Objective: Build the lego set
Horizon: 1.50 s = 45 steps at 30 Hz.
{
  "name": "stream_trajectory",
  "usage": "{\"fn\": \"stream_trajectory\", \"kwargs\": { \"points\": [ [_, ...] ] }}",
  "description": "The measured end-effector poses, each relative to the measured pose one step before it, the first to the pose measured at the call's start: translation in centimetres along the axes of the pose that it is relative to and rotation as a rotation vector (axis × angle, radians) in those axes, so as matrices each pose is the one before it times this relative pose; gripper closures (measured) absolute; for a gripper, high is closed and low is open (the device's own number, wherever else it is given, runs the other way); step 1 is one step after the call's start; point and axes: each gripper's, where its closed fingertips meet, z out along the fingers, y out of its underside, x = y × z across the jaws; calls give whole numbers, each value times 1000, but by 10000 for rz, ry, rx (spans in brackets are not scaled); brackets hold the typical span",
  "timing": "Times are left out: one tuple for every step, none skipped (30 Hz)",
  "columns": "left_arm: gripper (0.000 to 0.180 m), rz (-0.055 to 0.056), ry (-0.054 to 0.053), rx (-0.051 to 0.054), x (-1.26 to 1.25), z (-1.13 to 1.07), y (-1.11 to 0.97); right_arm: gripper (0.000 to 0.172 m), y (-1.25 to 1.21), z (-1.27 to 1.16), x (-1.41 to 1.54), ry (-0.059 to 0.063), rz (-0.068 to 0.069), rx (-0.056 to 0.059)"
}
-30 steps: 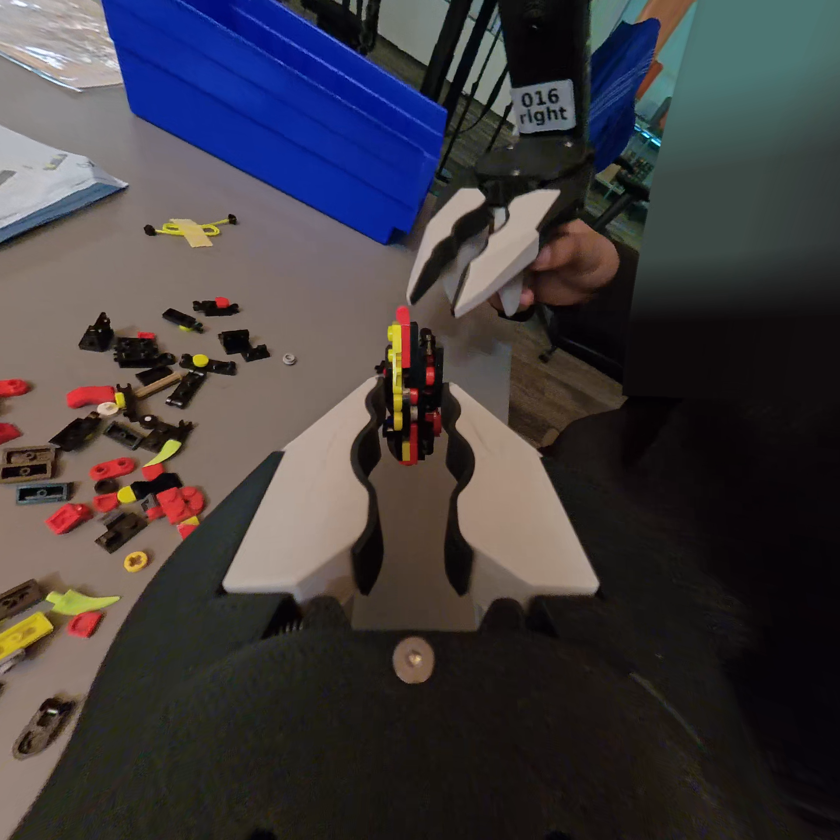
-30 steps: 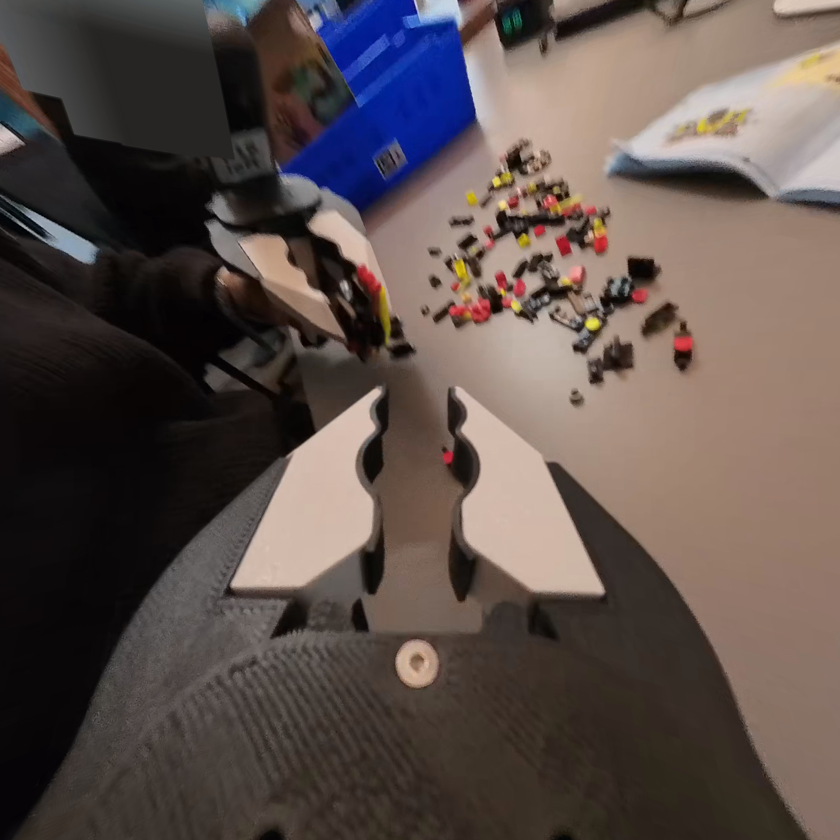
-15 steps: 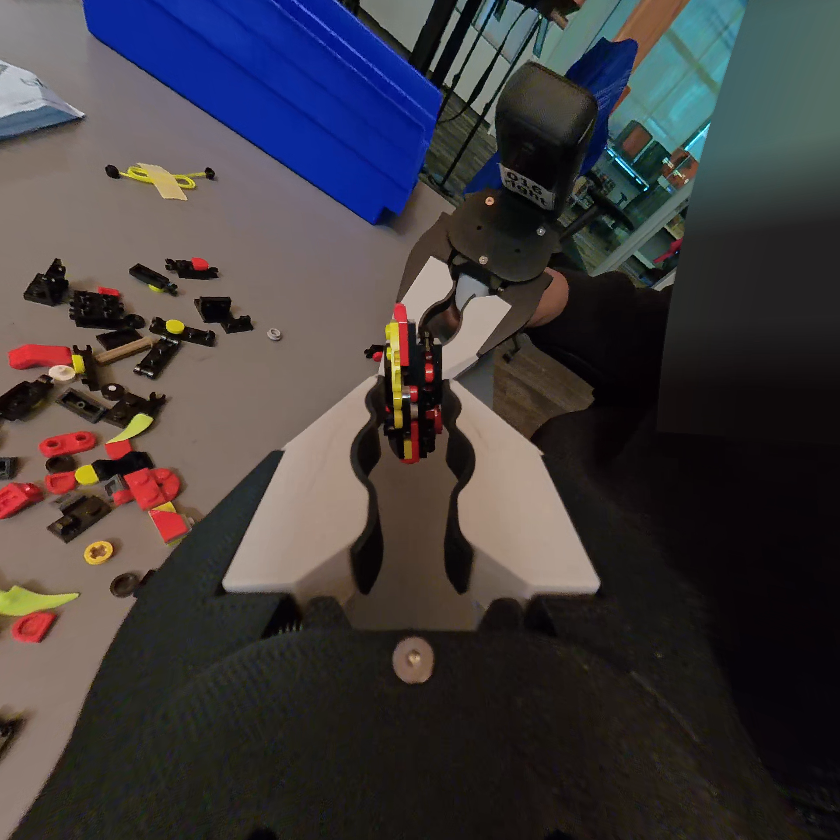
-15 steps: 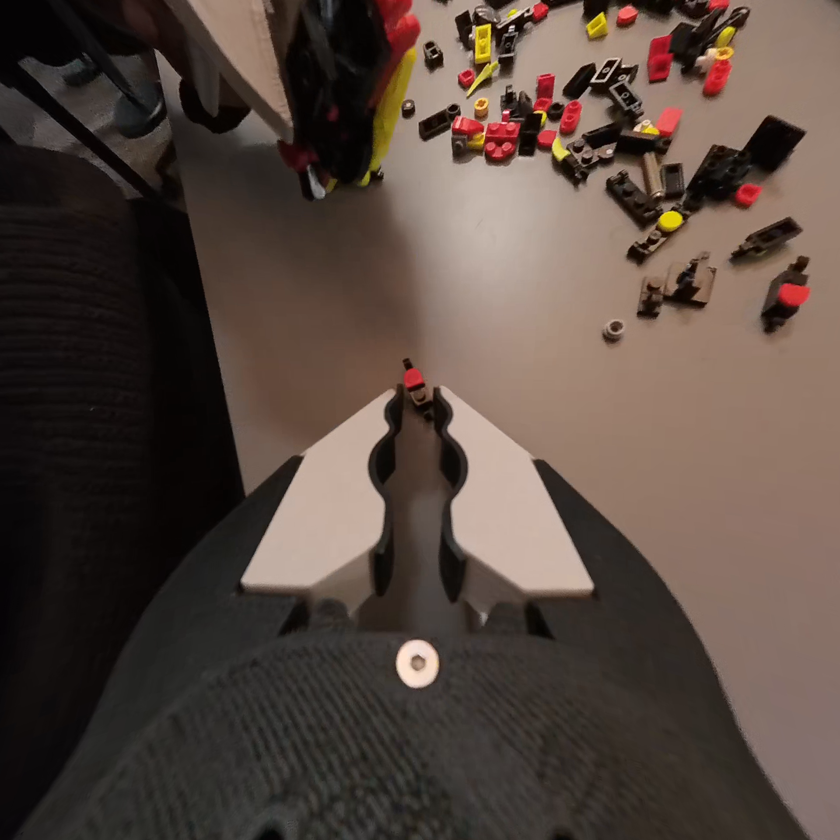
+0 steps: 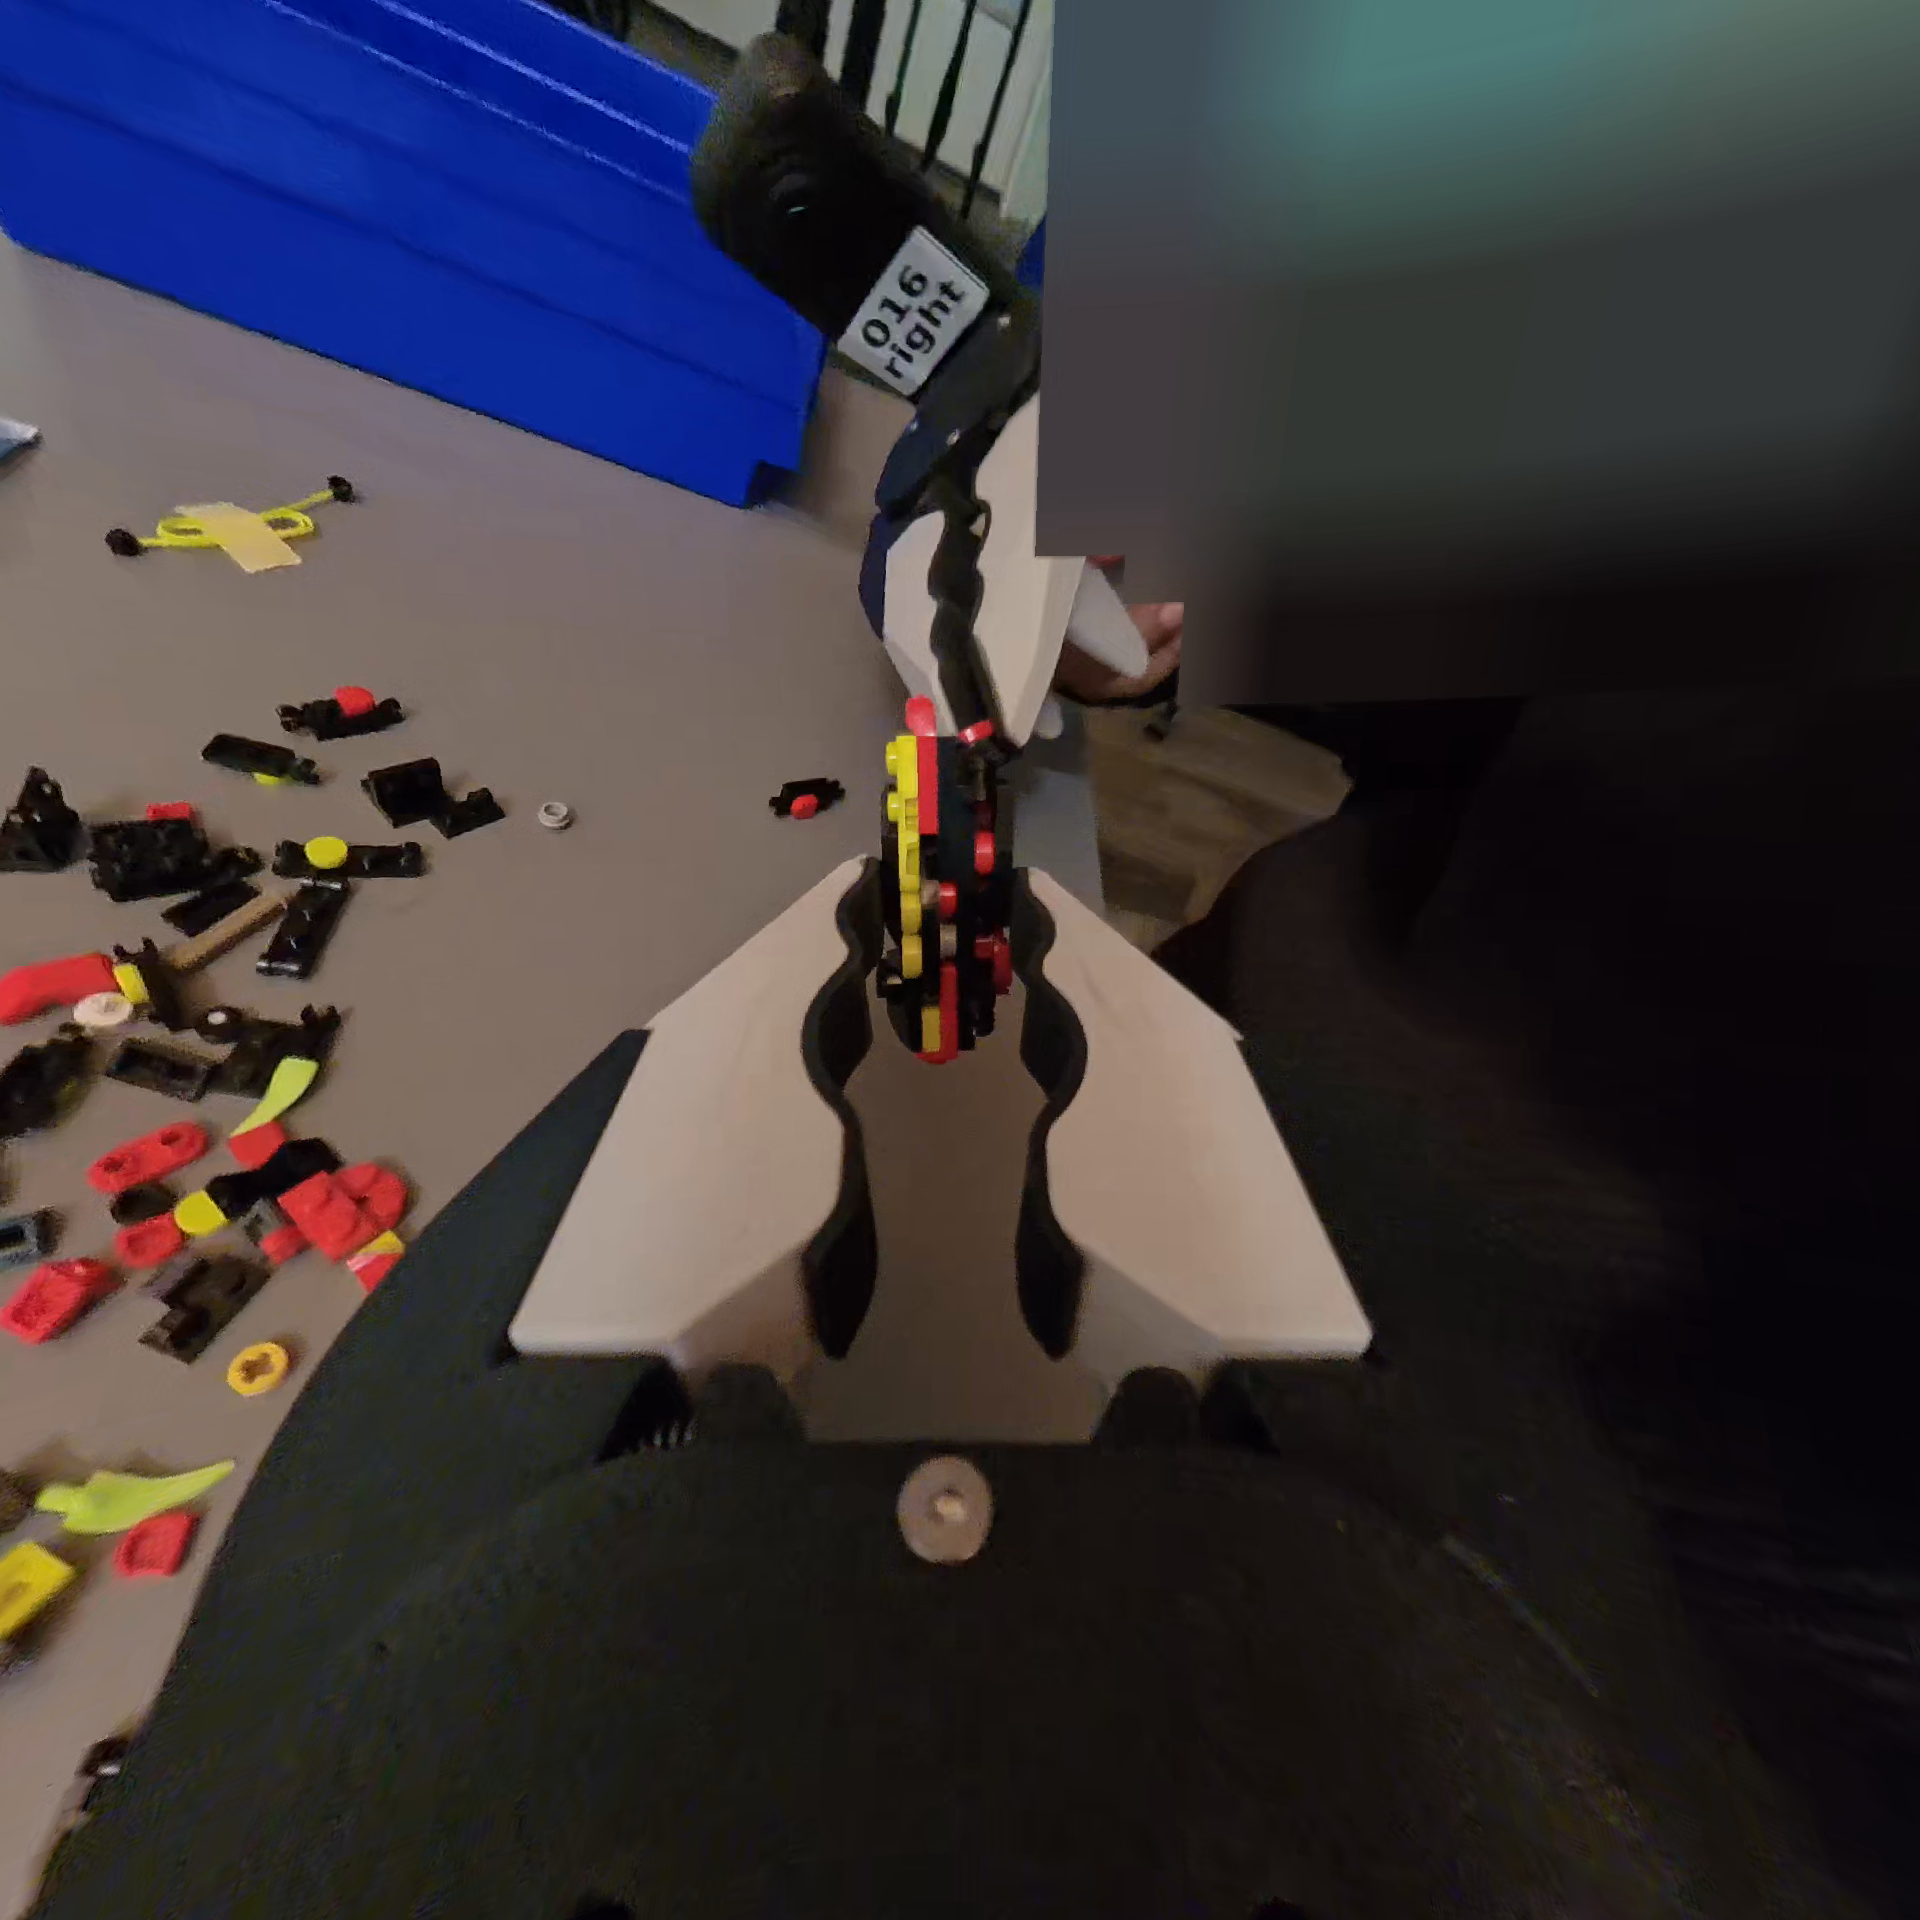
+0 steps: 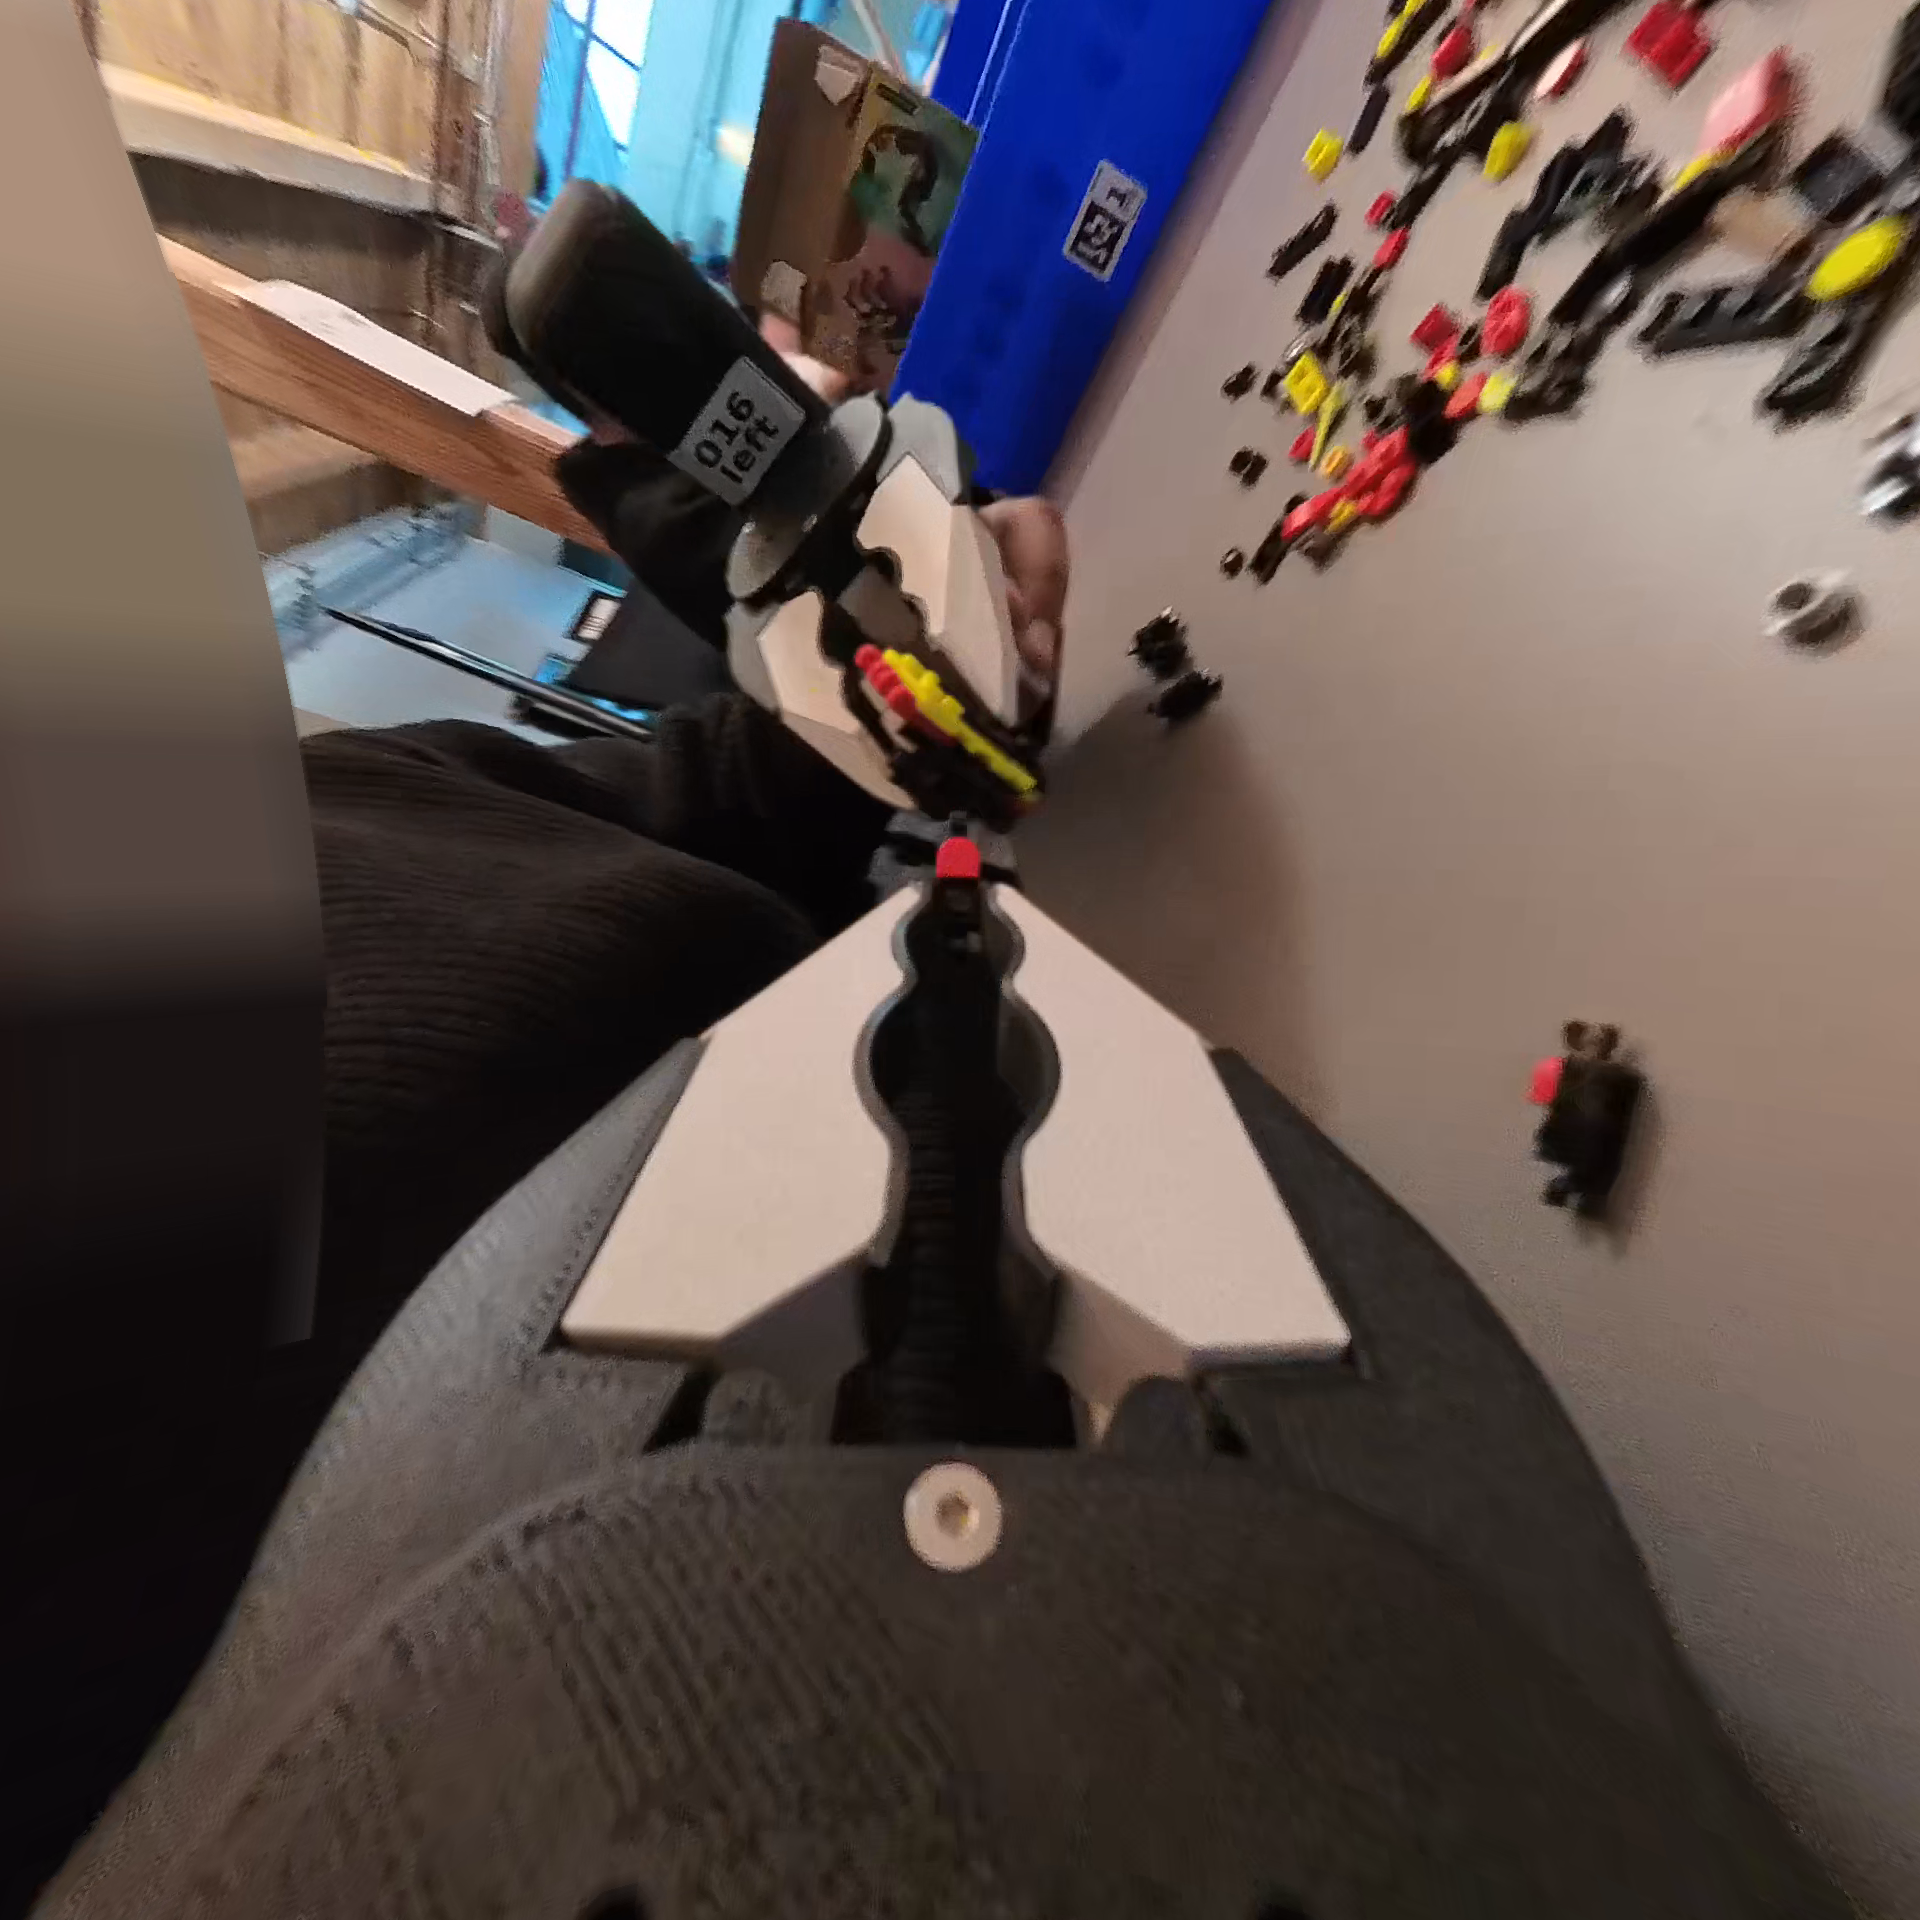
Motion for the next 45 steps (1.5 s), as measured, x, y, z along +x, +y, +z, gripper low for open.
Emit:
{"fn": "stream_trajectory", "kwargs": {
  "points": [
    [158,398,-54,-213,89,109,273,166,278,164,-441,-385,450,-114],
    [158,453,-24,-230,141,94,301,166,351,168,-307,-299,406,-164],
    [158,533,-34,-248,181,82,338,166,433,173,-172,-200,302,-202],
    [158,629,-71,-236,197,49,335,166,473,141,69,-53,215,-227],
    [158,606,-72,-176,253,33,253,166,414,123,264,88,126,-196],
    [158,483,3,-118,349,39,153,166,273,82,276,114,68,-136],
    [158,293,63,-67,373,70,86,166,187,43,123,29,71,-91],
    [158,123,120,-55,344,89,65,166,119,29,-14,-57,79,-66],
    [158,28,151,-30,304,112,30,166,123,18,0,-62,80,-69],
    [158,-3,125,-8,230,101,-2,166,187,32,75,-21,75,-102],
    [158,-5,47,-9,85,66,3,166,256,56,128,-2,74,-141],
    [158,7,16,-1,10,36,-4,166,275,100,128,-5,75,-156],
    [158,3,27,21,35,-2,-32,165,251,107,116,-9,58,-145],
    [158,-16,34,27,38,-21,-43,165,190,115,57,-15,36,-115],
    [158,-18,62,26,99,-25,-28,165,85,101,-52,-58,18,-63],
    [158,-9,98,-8,143,-6,11,165,21,84,-131,-101,11,-31],
    [158,6,57,-17,117,18,24,165,42,52,-114,-81,12,-39],
    [158,21,70,-19,160,37,20,165,70,53,-17,-33,12,-53],
    [158,17,42,-44,102,52,38,165,102,75,9,-34,24,-65],
    [158,40,20,-32,90,60,35,165,109,73,-45,-73,37,-62],
    [158,43,-7,-7,51,43,-7,165,110,89,-73,-83,29,-68],
    [159,26,-11,11,24,2,-32,165,87,67,-9,-30,18,-55],
    [159,0,8,23,25,-1,-34,165,59,67,-1,-16,9,-40],
    [159,-22,50,21,65,-10,-30,165,73,78,-60,-48,2,-55],
    [159,-17,76,13,111,-2,-25,165,84,73,-52,-50,1,-62],
    [159,9,68,-3,117,-14,12,166,54,49,-21,-31,8,-34],
    [159,9,47,8,81,-13,-1,166,47,35,-36,-54,25,-24],
    [159,-22,61,2,94,7,-7,165,60,37,-51,-69,33,-37],
    [159,-19,85,-8,125,9,-7,166,82,30,-36,-70,36,-44],
    [159,1,77,-32,120,17,28,166,52,19,-35,-64,37,-35],
    [159,9,68,-26,114,13,35,166,59,27,-41,-57,29,-33],
    [159,3,52,-30,88,30,32,166,57,27,-22,-42,17,-33],
    [159,17,28,-2,76,10,2,166,44,13,-6,-20,9,-23],
    [159,7,29,-11,63,8,10,165,23,12,-18,-28,11,-9],
    [159,2,-2,12,10,6,-25,166,-4,-6,-26,-47,14,6],
    [159,19,-26,25,-18,-14,-40,165,-39,-28,-41,-60,21,39],
    [159,15,-5,23,8,-26,-44,166,-62,-20,-47,-63,23,48],
    [159,-11,13,31,18,-35,-62,166,-27,3,-65,-60,15,20],
    [159,-35,43,40,74,-3,-54,166,1,9,-59,-54,7,-4],
    [159,-49,55,25,82,23,-19,166,17,-8,-13,-21,5,-10],
    [159,-20,5,-14,34,45,52,166,15,-16,36,9,5,-3],
    [159,17,-35,-19,-12,56,34,166,-12,-44,35,4,10,17],
    [159,-5,-7,-21,11,37,19,166,-29,-44,14,-7,15,34],
    [159,-33,18,-13,17,31,8,166,-49,-47,15,-7,16,39],
    [159,-43,5,-8,-2,31,12,166,-66,-40,14,7,4,48]
  ]
}}
